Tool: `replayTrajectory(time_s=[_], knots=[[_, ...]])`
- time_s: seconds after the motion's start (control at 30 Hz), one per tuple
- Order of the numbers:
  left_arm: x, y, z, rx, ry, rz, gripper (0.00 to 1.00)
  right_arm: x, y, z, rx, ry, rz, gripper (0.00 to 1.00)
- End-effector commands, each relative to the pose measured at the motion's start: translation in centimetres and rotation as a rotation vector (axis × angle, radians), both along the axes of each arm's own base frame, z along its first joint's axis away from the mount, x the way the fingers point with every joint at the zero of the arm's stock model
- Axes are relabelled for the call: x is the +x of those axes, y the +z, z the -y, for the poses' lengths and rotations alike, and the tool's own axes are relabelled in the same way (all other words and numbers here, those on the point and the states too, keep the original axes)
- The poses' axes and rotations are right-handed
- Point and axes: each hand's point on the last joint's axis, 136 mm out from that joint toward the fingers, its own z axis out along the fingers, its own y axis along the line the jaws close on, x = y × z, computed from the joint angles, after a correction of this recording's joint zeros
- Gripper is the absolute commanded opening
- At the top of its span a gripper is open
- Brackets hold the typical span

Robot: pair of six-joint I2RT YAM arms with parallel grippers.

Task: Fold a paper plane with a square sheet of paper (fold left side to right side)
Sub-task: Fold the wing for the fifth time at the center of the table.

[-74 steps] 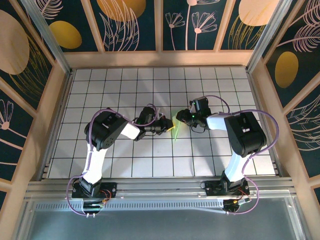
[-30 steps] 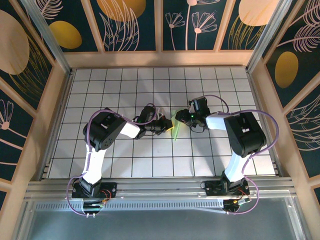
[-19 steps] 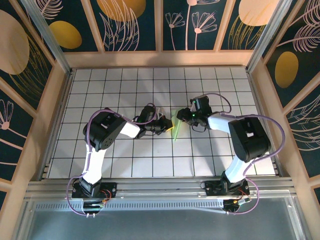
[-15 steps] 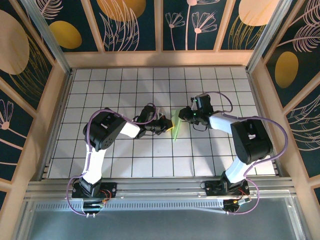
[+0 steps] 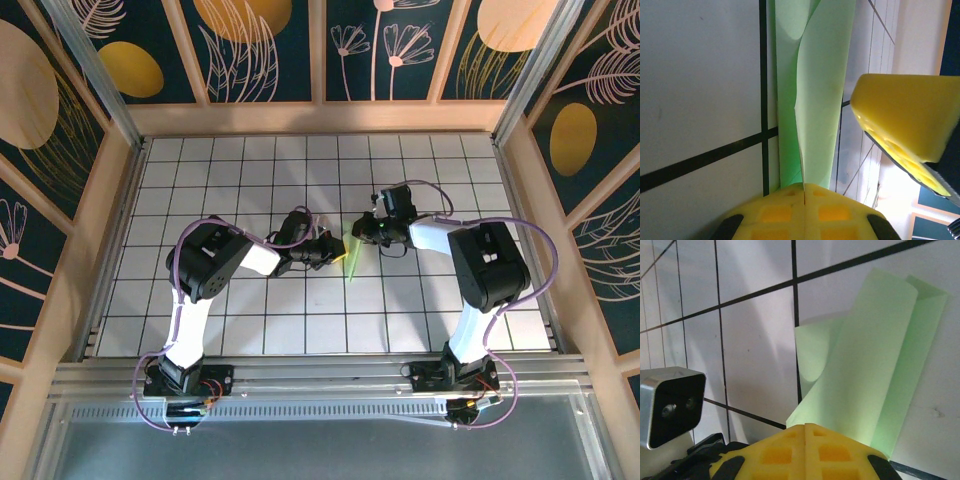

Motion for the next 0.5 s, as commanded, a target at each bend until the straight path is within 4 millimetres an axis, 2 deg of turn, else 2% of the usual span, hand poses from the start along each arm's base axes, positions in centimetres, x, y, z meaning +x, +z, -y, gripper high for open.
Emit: replayTrajectory(time_s=[0.0, 0.47], knots=[[-0.6, -5.8, -2.5, 0.171, 0.055, -0.092, 0.00, -0.4, -0.8, 0.1, -0.020, 0.007, -0.007, 0.04], [-0.6, -6.1, -2.6, 0.179, 0.058, -0.102, 0.00, -1.0, -2.5, 1.0, -0.056, -0.016, -0.039, 0.01]])
